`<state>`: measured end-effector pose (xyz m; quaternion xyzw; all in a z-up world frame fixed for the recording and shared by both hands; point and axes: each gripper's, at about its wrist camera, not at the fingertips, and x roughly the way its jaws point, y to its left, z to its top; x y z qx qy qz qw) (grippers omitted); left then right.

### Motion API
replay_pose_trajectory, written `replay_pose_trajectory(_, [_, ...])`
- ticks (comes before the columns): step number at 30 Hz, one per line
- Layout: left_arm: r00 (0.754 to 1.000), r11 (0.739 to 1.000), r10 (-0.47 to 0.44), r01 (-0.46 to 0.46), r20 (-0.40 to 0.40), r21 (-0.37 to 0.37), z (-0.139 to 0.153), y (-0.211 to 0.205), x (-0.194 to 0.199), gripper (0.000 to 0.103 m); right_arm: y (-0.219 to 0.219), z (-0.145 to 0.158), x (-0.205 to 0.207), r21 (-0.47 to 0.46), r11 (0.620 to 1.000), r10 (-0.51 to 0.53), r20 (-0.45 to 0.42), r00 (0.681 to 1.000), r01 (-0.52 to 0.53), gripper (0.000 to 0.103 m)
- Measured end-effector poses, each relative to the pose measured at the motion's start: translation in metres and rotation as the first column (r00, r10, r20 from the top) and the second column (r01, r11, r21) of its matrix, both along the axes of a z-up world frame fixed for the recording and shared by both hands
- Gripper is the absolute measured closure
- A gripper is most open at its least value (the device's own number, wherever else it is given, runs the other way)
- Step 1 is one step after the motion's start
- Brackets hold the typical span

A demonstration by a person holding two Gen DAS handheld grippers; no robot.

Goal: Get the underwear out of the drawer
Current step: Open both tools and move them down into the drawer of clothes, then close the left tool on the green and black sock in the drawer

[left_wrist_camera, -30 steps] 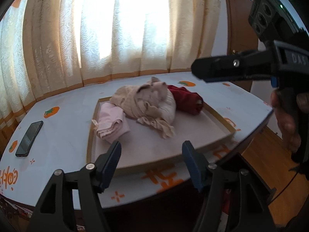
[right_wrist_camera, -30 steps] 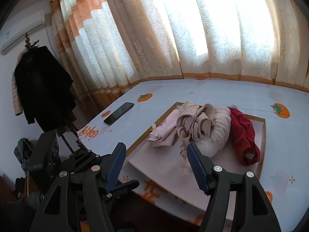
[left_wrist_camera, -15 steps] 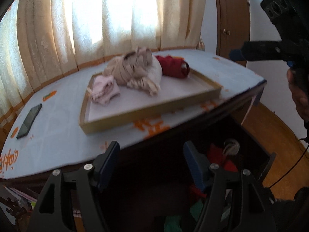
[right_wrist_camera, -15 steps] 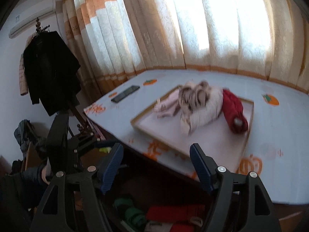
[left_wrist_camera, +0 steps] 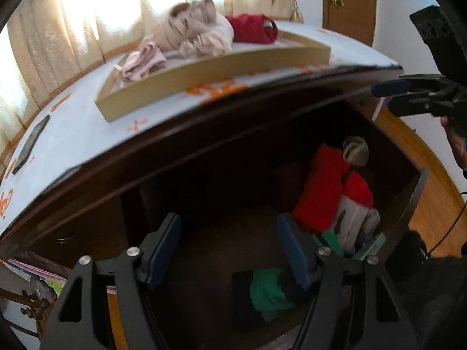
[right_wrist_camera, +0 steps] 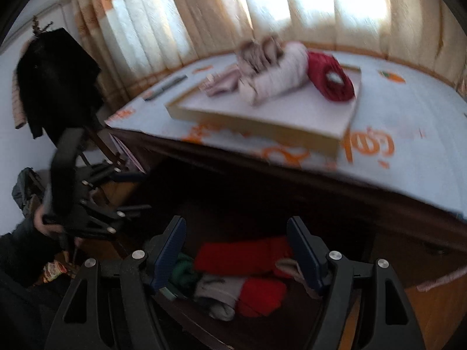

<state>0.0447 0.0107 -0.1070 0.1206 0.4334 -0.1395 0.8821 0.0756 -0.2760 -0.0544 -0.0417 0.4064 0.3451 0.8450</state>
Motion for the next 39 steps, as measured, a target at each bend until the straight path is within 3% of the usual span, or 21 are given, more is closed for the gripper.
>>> replay_pose_trajectory(6, [0.984,0.996,-0.088,0.092,-0.158,0.02,-0.02,-0.008,0.003,0.033,-0.004,-0.029,0.001,-0.006,1.0,-0.014,-0.055,0.998,0.014,0.03])
replay_pose_trajectory(10, [0.954,0.992,-0.115,0.124,-0.277,0.015,-0.034,-0.013,0.007,0.033,-0.002,-0.04,0.0,-0.005,1.0,-0.013,-0.077,0.997,0.013,0.03])
replay_pose_trajectory(14, [0.899,0.993,-0.116,0.1,-0.422,-0.06,-0.046,-0.012,0.017,0.033,-0.001,-0.047,0.0,-0.004,1.0,-0.015,-0.087,0.996,0.015,0.03])
replay_pose_trajectory(20, [0.826,0.986,-0.132,0.05,-0.548,-0.161,-0.052,-0.013,0.025,0.033,0.001,-0.056,0.002,0.007,1.0,-0.015,-0.1,0.995,0.016,0.03])
replay_pose_trajectory(29, [0.714,0.975,-0.088,-0.082,-0.694,-0.208,-0.065,-0.02,0.039,0.025,-0.004,-0.066,0.003,0.02,0.999,-0.028,-0.109,0.994,0.031,0.03])
replay_pose_trajectory(35, [0.681,0.972,-0.046,-0.138,-0.731,-0.19,-0.066,-0.021,0.043,0.012,-0.007,-0.072,0.003,0.037,0.999,-0.034,-0.114,0.993,0.038,0.03])
replay_pose_trajectory(39, [0.656,0.977,-0.029,-0.142,-0.755,-0.161,-0.073,-0.027,0.044,0.011,-0.009,-0.076,0.003,0.046,0.998,-0.032,-0.12,0.992,0.038,0.03])
